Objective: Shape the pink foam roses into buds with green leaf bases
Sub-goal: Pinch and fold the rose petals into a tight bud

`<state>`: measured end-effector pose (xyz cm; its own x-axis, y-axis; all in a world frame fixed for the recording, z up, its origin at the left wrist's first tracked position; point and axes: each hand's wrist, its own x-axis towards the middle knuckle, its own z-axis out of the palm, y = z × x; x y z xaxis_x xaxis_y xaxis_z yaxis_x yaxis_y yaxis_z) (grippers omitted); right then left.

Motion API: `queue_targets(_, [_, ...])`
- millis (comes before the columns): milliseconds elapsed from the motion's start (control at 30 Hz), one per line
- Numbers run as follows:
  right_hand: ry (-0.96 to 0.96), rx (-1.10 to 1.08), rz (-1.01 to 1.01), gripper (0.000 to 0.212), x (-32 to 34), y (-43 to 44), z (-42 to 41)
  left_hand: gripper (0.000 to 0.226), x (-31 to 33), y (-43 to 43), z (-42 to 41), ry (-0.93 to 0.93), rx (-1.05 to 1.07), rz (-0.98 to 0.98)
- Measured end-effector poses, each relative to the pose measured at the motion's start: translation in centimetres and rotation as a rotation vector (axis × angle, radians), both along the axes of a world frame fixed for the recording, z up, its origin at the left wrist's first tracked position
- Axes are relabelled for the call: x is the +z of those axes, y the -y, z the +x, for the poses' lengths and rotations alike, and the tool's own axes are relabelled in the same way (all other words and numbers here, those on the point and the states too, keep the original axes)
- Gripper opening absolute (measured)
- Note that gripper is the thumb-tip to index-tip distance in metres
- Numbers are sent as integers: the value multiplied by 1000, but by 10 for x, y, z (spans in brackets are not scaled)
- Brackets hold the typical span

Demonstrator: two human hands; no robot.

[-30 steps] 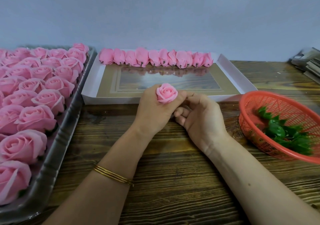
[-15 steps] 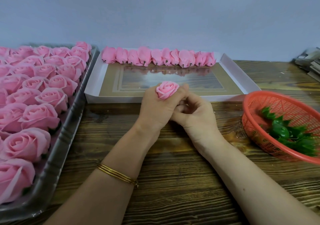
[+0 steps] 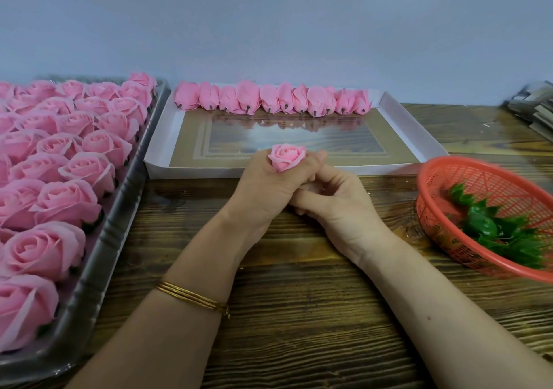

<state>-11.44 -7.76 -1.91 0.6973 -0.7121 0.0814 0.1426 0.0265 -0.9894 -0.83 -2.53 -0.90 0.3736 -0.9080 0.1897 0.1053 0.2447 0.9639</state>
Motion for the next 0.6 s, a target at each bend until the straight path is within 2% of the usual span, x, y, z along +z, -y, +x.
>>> queue_targets(67, [7,-27,-17,23,-1,1,0,40,-2,1,-1,-23,51,1])
queue_targets(200, [37,-69,-32,38,-1,1,0,13,-2,0,0,-9,68,26])
queue_targets(367, [-7,-103,-64,34,0,1,1,24,-4,0,3,34,5,14])
queue_targets(500, [7,-99,-8,35,0,1,-1,10,-1,-3,7,52,-58,50])
queue_targets(600, [9,-10,46,36,3,3,-3,11,0,-2,7,50,-93,60])
